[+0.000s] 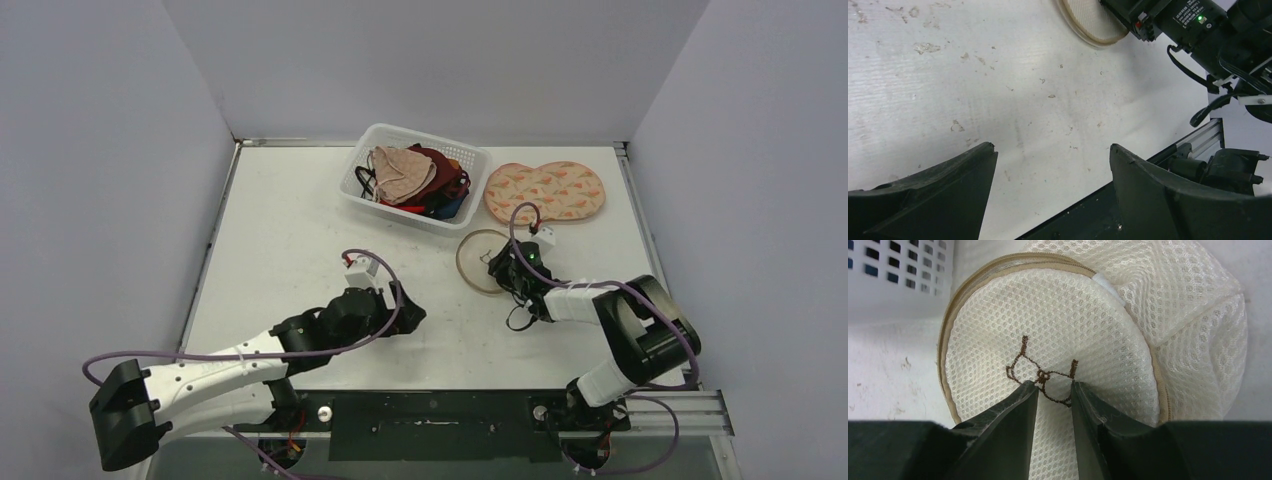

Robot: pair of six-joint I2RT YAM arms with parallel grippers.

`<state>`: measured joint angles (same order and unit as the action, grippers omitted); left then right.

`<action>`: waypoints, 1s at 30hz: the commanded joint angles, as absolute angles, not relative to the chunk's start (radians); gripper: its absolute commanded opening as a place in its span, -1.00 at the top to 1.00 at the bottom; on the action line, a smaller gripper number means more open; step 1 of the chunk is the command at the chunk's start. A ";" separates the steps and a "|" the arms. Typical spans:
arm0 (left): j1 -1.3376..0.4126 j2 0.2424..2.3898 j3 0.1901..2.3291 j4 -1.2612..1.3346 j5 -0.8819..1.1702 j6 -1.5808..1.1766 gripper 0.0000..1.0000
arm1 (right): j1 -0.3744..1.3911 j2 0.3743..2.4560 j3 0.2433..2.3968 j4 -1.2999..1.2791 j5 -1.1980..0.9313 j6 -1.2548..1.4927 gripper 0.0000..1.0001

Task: Unzip the laundry bag and remove the bra
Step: Move the laundry bag to the center of the board, then reset both arms

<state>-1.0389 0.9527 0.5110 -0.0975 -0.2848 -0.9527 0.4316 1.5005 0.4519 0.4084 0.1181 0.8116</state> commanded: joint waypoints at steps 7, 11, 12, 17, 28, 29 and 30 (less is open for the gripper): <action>-1.053 0.752 0.506 -0.268 -0.395 -0.965 -0.93 | 0.426 1.494 0.486 0.381 0.155 0.747 -0.41; -1.051 0.752 0.531 -0.312 -0.424 -0.956 -0.92 | 0.437 1.329 0.506 0.253 0.197 0.709 -0.99; -1.052 0.752 0.538 -0.322 -0.429 -0.956 -0.92 | 0.439 1.286 0.512 0.217 0.207 0.703 -0.89; -1.049 0.746 0.575 -0.344 -0.442 -0.933 -0.92 | 0.462 1.066 0.528 0.057 0.244 0.678 -0.80; -1.037 0.726 0.679 -0.484 -0.577 -0.904 -0.93 | 0.764 0.613 0.615 -0.113 0.215 0.488 -0.81; -1.038 0.720 0.686 -0.492 -0.593 -0.896 -0.92 | 0.786 0.602 0.618 -0.132 0.226 0.486 -0.81; -1.038 0.712 0.693 -0.497 -0.605 -0.889 -0.93 | 0.799 0.595 0.618 -0.157 0.240 0.484 -0.80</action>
